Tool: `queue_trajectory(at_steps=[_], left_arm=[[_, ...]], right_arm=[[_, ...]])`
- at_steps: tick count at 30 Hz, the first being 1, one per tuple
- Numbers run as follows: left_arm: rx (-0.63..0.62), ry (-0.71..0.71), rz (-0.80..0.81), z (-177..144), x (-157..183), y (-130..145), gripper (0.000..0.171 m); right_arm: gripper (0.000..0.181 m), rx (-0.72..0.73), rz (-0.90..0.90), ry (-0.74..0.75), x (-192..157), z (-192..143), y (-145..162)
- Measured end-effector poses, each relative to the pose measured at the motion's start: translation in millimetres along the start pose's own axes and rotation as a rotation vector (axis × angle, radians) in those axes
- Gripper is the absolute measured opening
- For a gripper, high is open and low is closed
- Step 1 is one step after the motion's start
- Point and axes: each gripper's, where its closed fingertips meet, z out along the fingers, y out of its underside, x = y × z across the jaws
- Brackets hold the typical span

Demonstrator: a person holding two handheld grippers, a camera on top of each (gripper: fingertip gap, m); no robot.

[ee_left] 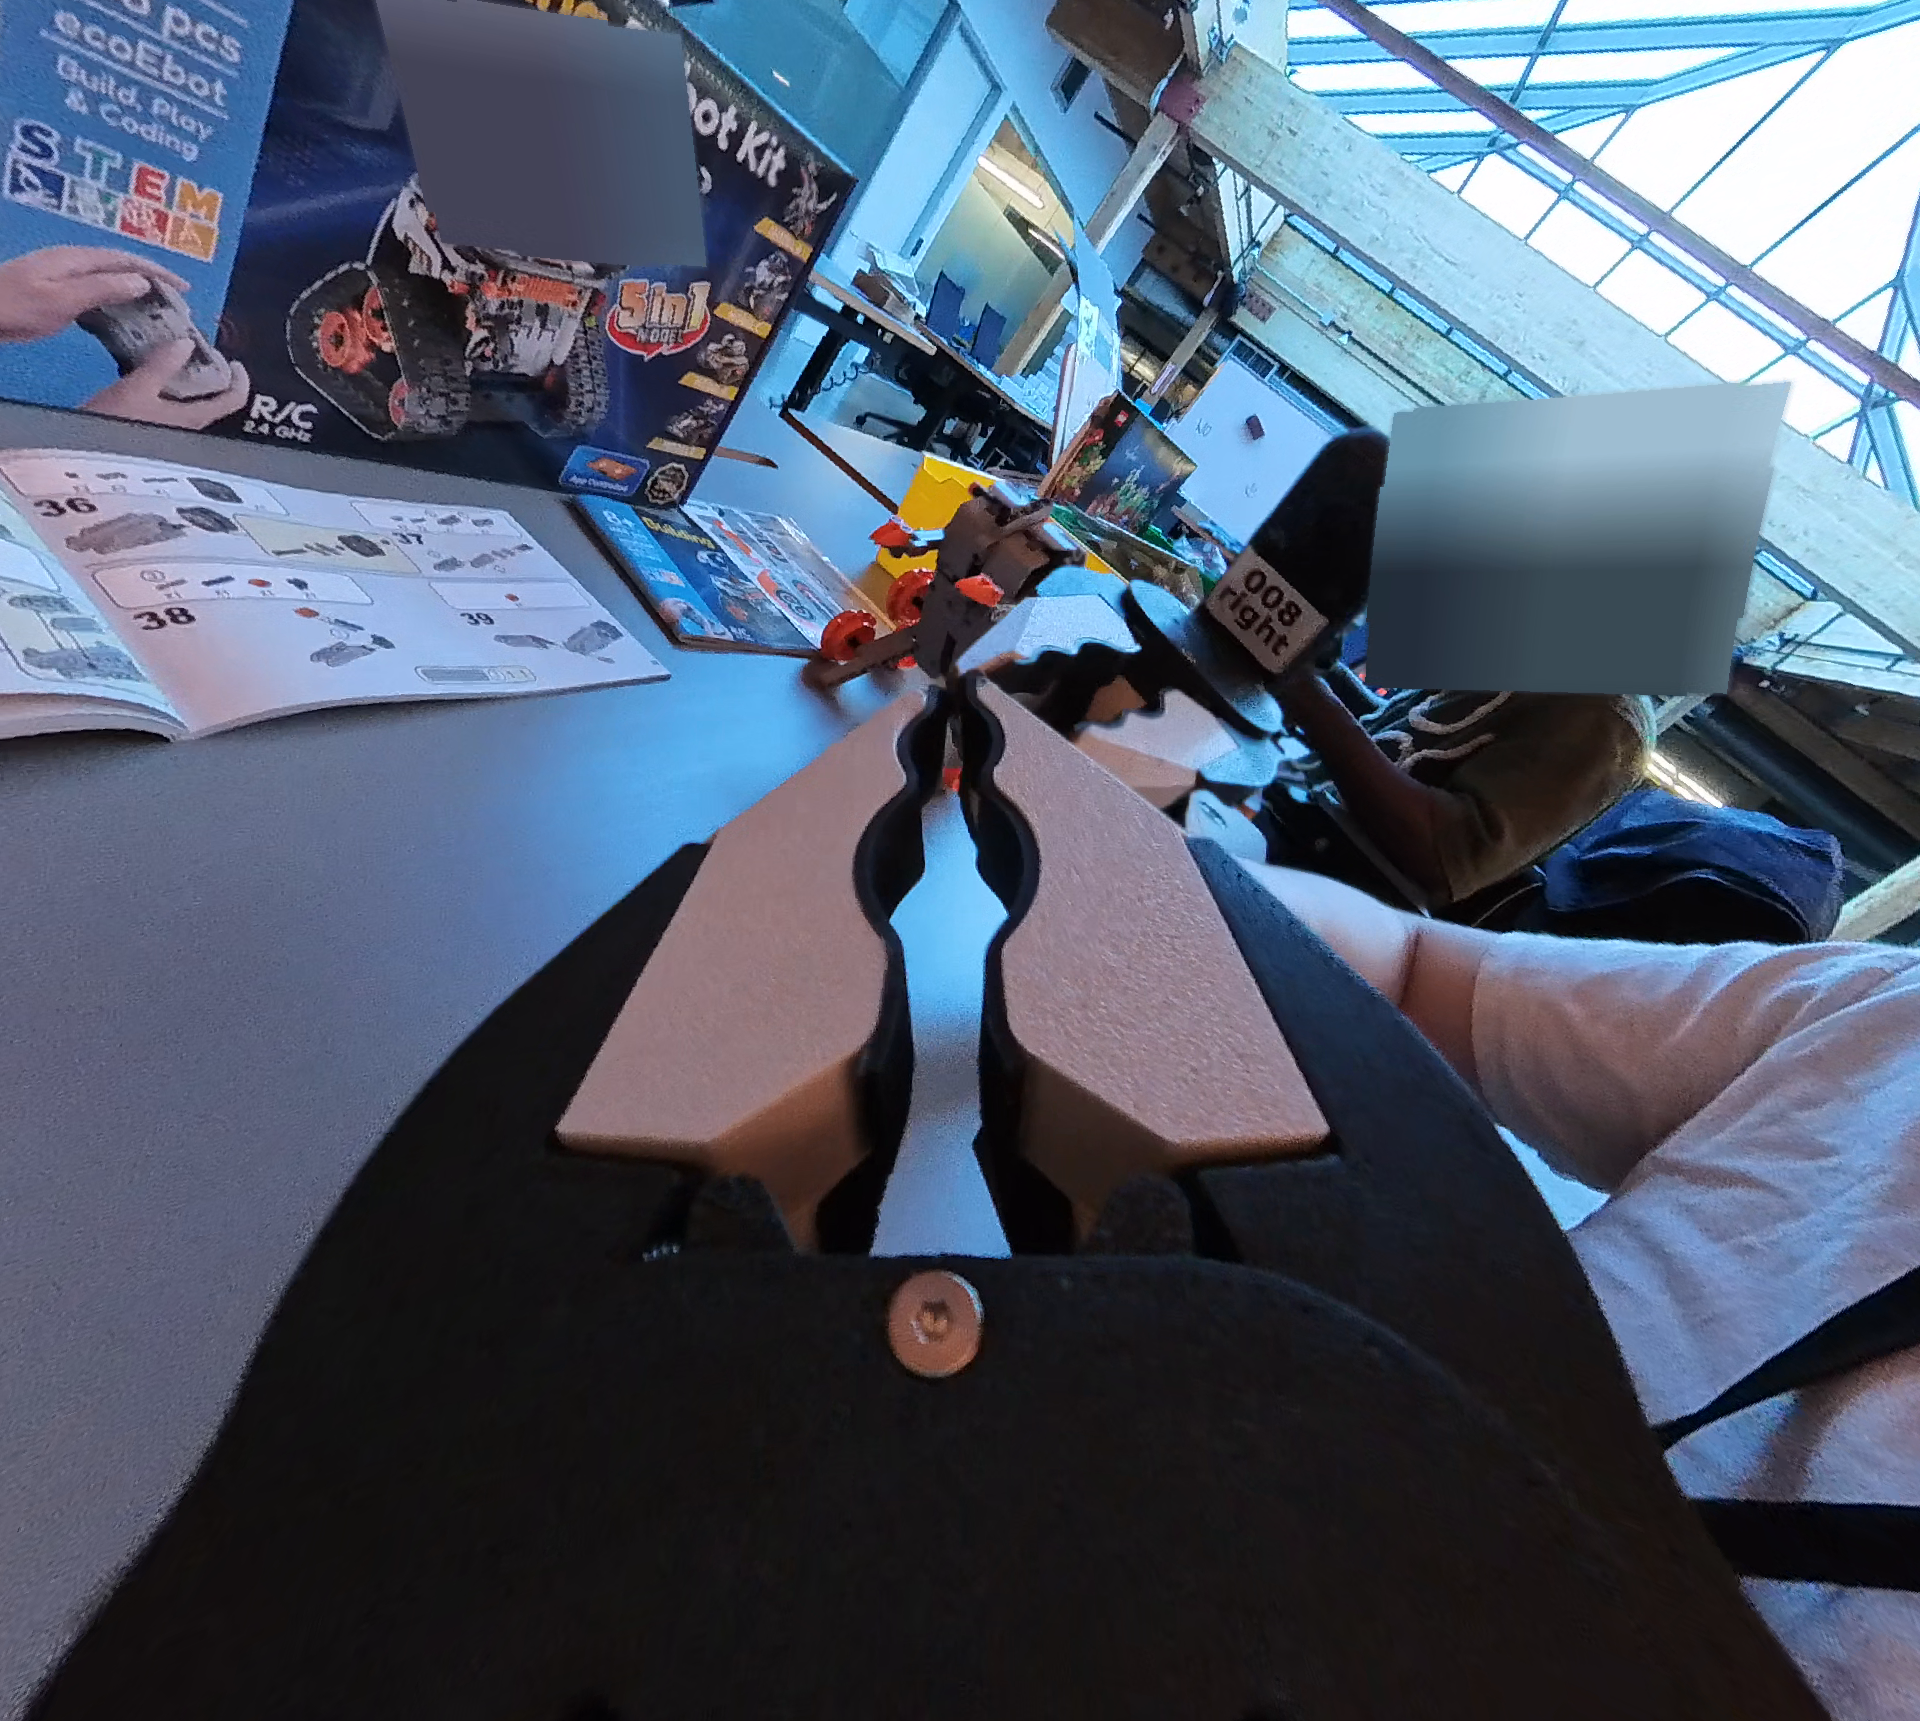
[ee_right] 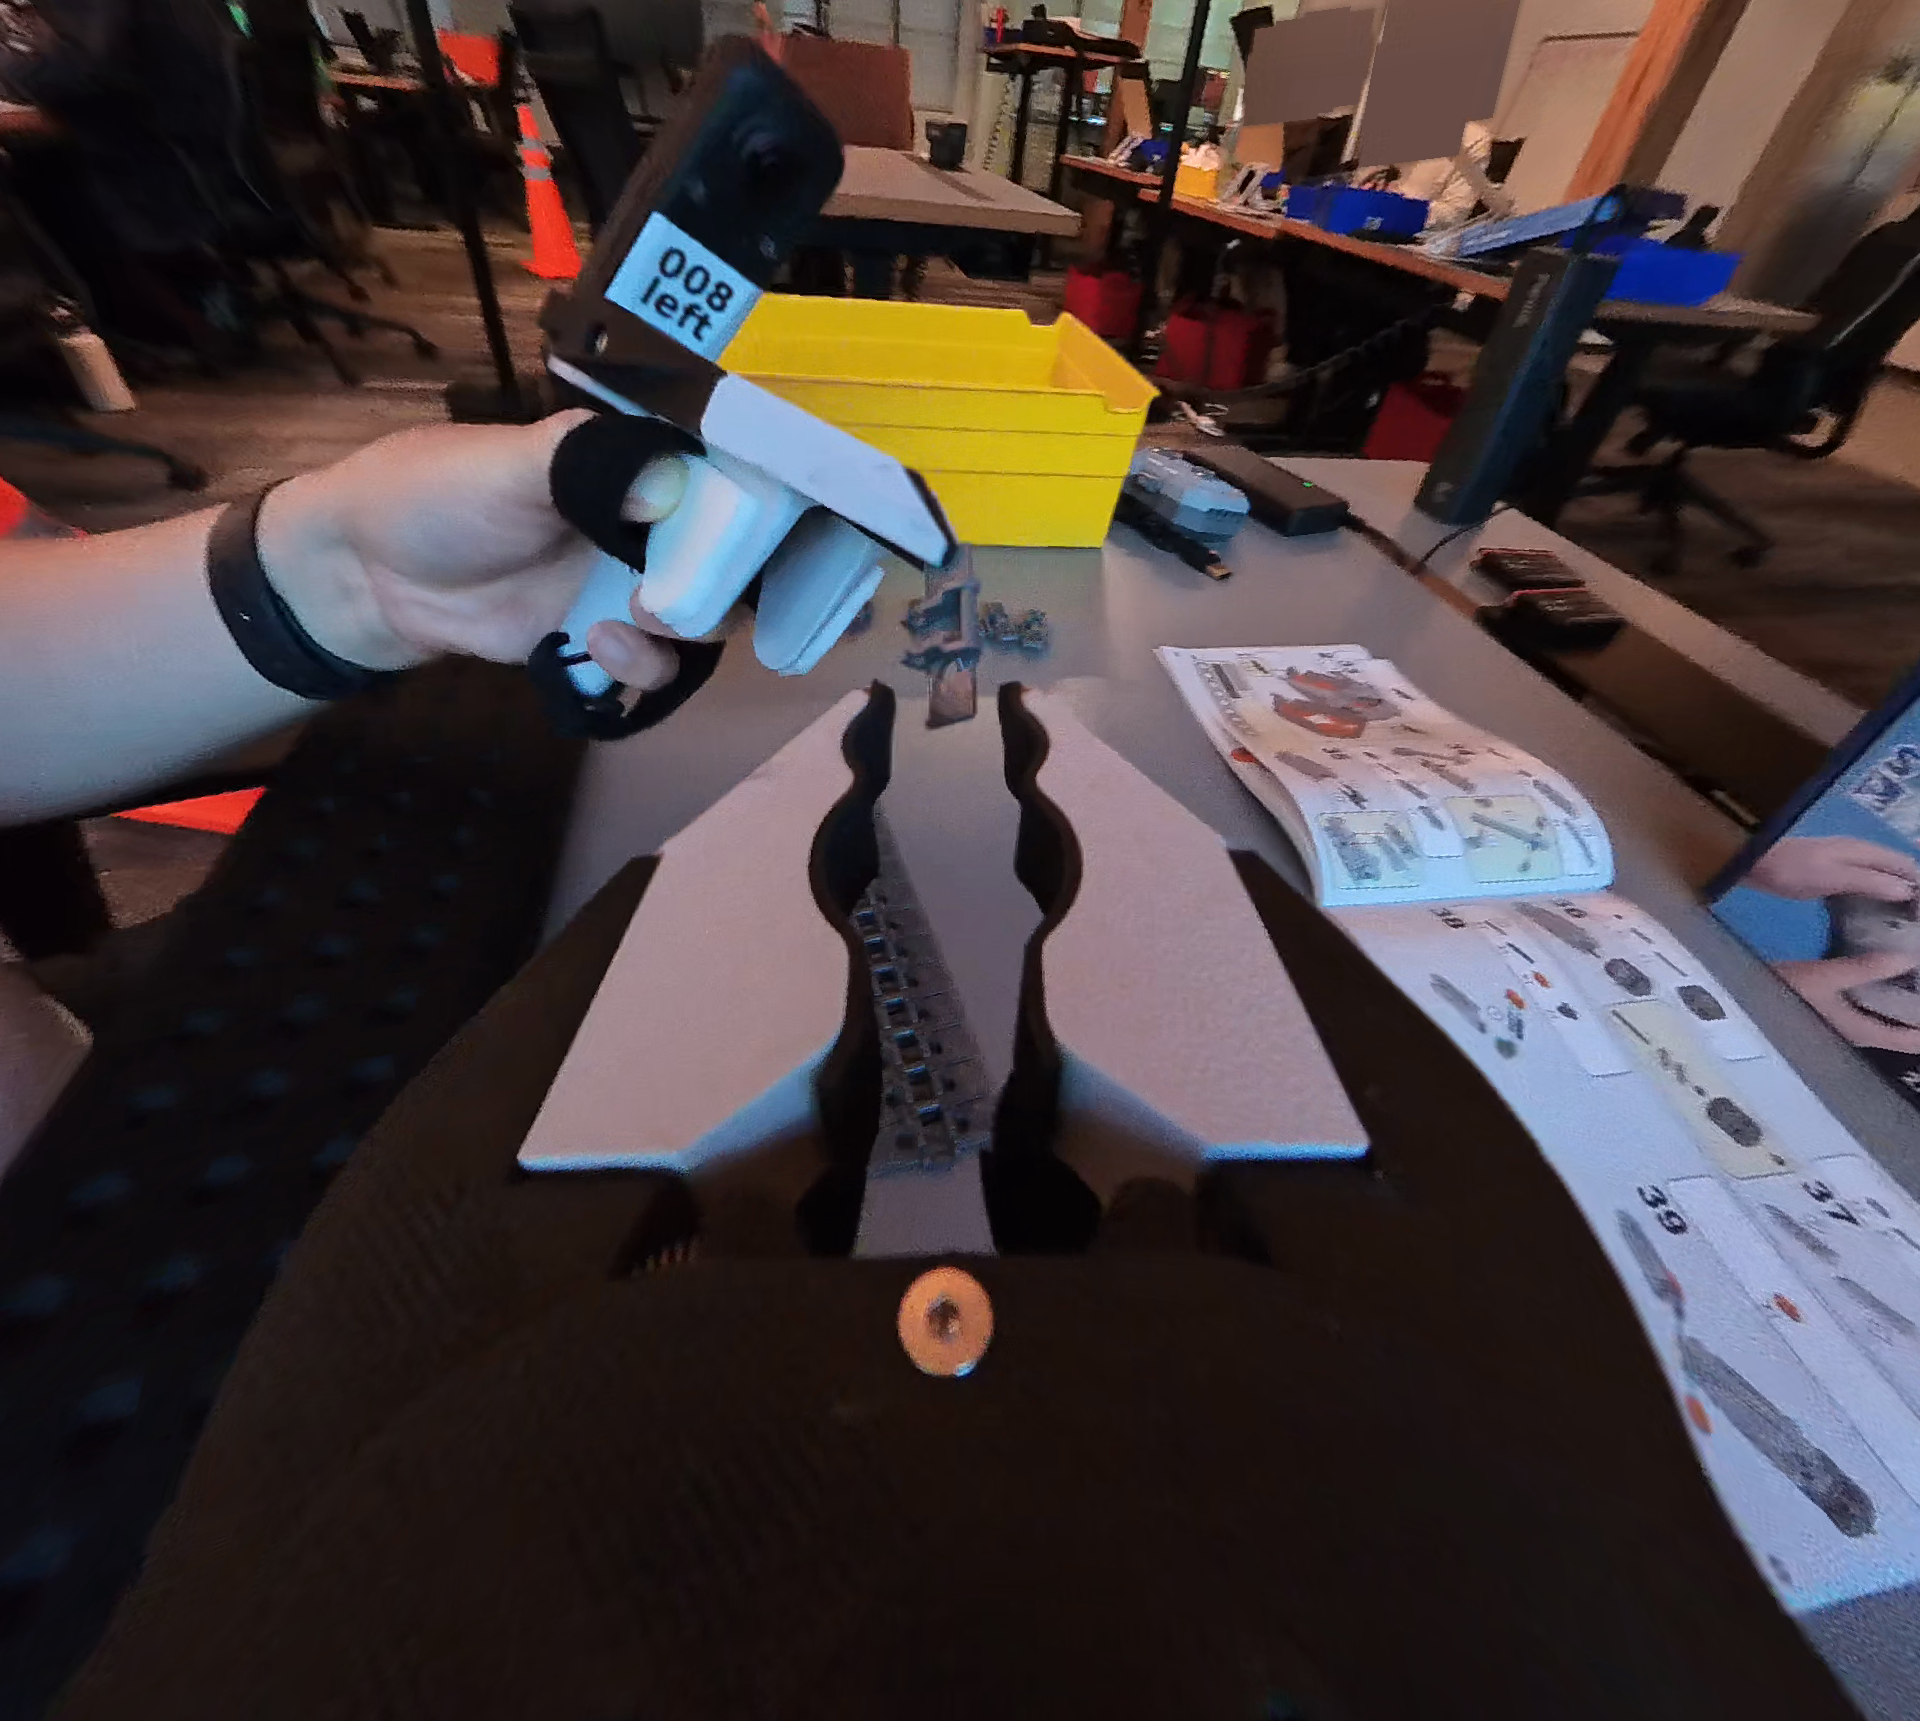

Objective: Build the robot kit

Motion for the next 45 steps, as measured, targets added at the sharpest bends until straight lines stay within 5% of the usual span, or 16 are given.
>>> queue_trajectory(at_steps=[7,16,21,26,32,36,40,45], left_arm=[[-0.077,-0.142,0.126,-3.9,-24.0,18.0,0.0],[-0.08,-0.145,0.126,-9.2,-34.0,19.4,0.0],[-0.239,-0.125,0.166,-10.9,-36.5,30.9,0.0],[-0.556,-0.306,0.399,-27.7,-83.2,51.5,0.001],[-0.593,-0.207,-0.06,-36.2,-115.8,52.1,0.0],[-0.598,-0.201,-0.165,-43.1,-136.9,55.7,0.0],[-0.62,-0.262,-0.178,-54.8,-147.5,55.9,0.05],[-0.615,-0.331,0.029,-63.0,-131.6,38.7,0.061]], right_arm=[[0.012,-0.162,-0.038,-0.028,10.5,2.4,35.8],[0.029,-0.277,0.439,-0.163,11.3,6.2,69.2],[0.029,-0.294,0.129,-0.117,1.6,9.8,60.8],[0.032,-0.546,0.067,-0.155,-10.2,3.7,100.6],[0.038,-0.697,-0.06,-0.136,-15.7,4.9,132.7],[0.031,-0.697,-0.03,-0.171,-16.1,3.2,137.2],[0.026,-0.694,-0.024,-0.204,-14.8,-2.6,137.6],[0.026,-0.715,-0.199,-0.247,-17.4,-9.8,135.5]])
